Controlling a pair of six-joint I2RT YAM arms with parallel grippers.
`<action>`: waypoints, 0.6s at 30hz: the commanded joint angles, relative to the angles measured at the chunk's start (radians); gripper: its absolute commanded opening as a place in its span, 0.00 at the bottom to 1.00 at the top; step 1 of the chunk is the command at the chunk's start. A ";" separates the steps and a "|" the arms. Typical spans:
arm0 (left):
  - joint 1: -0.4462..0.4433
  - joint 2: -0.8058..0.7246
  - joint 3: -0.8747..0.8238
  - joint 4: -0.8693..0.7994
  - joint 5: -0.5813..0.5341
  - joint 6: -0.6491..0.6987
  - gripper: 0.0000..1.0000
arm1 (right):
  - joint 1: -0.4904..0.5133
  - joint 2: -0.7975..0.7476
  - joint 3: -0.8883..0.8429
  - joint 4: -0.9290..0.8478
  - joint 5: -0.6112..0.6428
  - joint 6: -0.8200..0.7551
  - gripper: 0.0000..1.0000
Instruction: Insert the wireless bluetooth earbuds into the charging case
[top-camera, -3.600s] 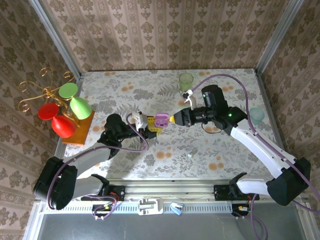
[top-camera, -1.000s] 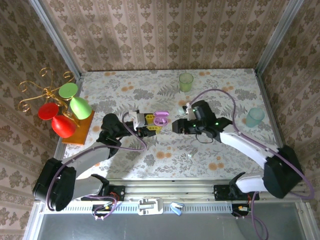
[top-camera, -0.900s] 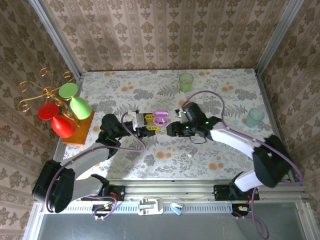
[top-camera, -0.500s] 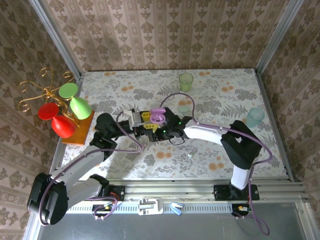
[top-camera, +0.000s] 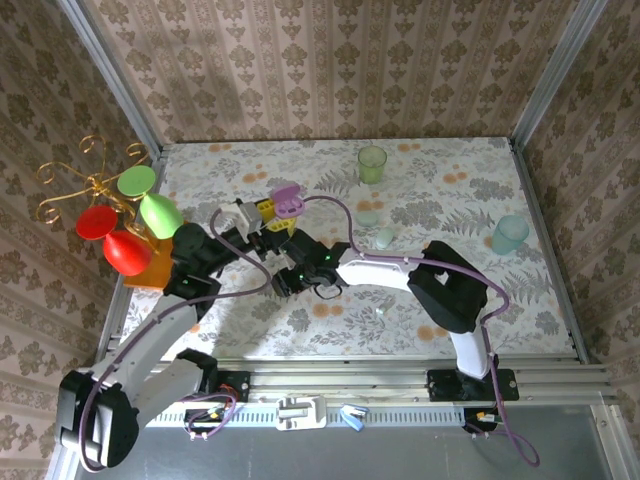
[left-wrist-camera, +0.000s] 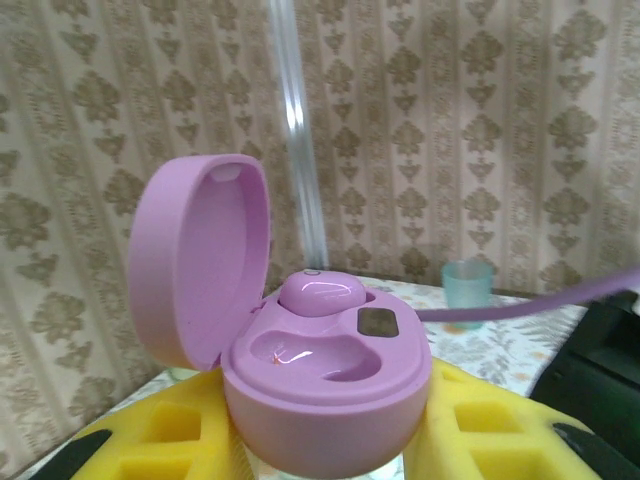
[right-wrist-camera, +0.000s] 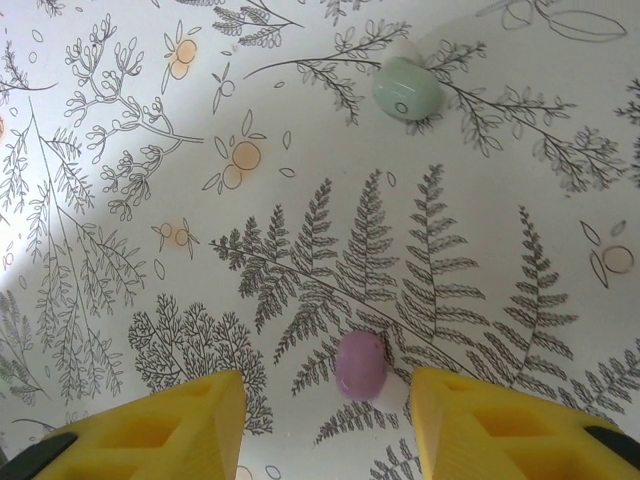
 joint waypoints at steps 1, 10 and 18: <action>0.006 -0.046 0.042 -0.036 -0.106 -0.002 0.25 | 0.014 0.039 0.052 -0.038 0.065 -0.058 0.45; 0.008 -0.081 0.053 -0.093 -0.130 0.021 0.25 | 0.053 0.111 0.149 -0.154 0.151 -0.084 0.38; 0.011 -0.084 0.046 -0.097 -0.124 0.026 0.25 | 0.065 0.170 0.197 -0.240 0.222 -0.102 0.33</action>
